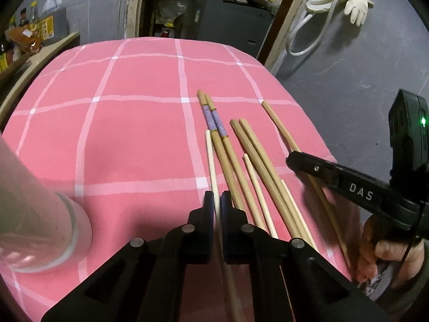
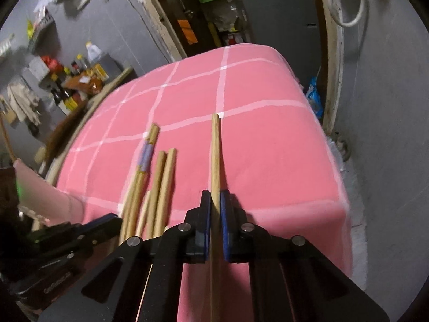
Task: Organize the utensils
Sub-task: 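Close the right gripper on another wooden chopstick and lift it, then carry the chopstick over the white caddy and release it inside with the right gripper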
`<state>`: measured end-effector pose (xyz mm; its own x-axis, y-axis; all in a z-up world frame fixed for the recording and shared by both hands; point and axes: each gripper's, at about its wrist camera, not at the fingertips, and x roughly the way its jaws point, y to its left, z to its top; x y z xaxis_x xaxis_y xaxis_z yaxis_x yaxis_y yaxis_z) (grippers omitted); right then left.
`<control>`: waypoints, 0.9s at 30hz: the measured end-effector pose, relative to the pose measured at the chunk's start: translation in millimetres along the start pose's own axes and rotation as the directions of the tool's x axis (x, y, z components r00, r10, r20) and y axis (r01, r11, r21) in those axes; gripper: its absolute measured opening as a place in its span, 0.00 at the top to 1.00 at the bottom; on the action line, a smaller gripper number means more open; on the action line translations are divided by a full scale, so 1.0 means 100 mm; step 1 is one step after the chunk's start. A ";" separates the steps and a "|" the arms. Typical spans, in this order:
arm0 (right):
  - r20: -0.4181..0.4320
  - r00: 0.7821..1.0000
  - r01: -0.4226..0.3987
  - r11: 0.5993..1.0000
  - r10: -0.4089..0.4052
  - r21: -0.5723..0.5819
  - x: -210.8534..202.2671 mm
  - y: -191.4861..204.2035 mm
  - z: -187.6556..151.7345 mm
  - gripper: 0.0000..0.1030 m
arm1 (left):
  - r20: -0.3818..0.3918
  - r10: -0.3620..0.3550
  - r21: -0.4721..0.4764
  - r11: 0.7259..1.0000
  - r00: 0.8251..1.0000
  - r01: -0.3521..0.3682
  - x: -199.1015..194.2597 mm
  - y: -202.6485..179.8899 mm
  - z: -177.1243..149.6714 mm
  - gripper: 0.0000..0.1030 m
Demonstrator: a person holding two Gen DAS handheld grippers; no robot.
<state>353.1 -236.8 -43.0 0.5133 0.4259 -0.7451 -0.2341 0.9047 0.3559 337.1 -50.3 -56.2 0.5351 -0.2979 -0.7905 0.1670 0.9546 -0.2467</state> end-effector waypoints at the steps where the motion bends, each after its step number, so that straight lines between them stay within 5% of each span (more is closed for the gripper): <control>1: 0.008 1.000 -0.009 1.000 0.009 0.007 -0.01 0.01 -0.02 0.95 | 0.001 -0.003 -0.002 1.000 1.000 0.003 -0.01 0.00 -0.01 0.98; 9: 0.164 0.981 -0.109 0.994 0.107 0.007 -0.39 0.19 -0.18 0.95 | 0.112 -0.047 0.018 0.999 0.993 0.045 -0.37 -0.05 -0.16 0.98; 13: 0.294 0.942 -0.157 0.987 0.160 -0.034 -0.62 0.36 -0.24 0.95 | 0.228 -0.055 0.039 0.998 0.972 0.047 -0.64 -0.09 -0.23 0.98; 17: 0.389 0.895 -0.197 0.976 0.218 -0.094 -0.79 0.59 -0.26 0.95 | 0.377 -0.031 0.022 0.999 0.926 0.024 -0.96 -0.07 -0.27 0.98; 27: 0.542 0.766 -0.266 0.938 0.345 -0.221 -0.97 1.26 -0.17 0.95 | 0.598 0.000 -0.021 1.000 0.802 0.015 -1.69 0.20 -0.25 0.98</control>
<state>260.3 -164.4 64.6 0.7601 0.6341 -0.1423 -0.5386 0.7372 0.4078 228.8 19.1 58.5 0.9241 -0.2387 -0.2986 0.1580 0.9497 -0.2703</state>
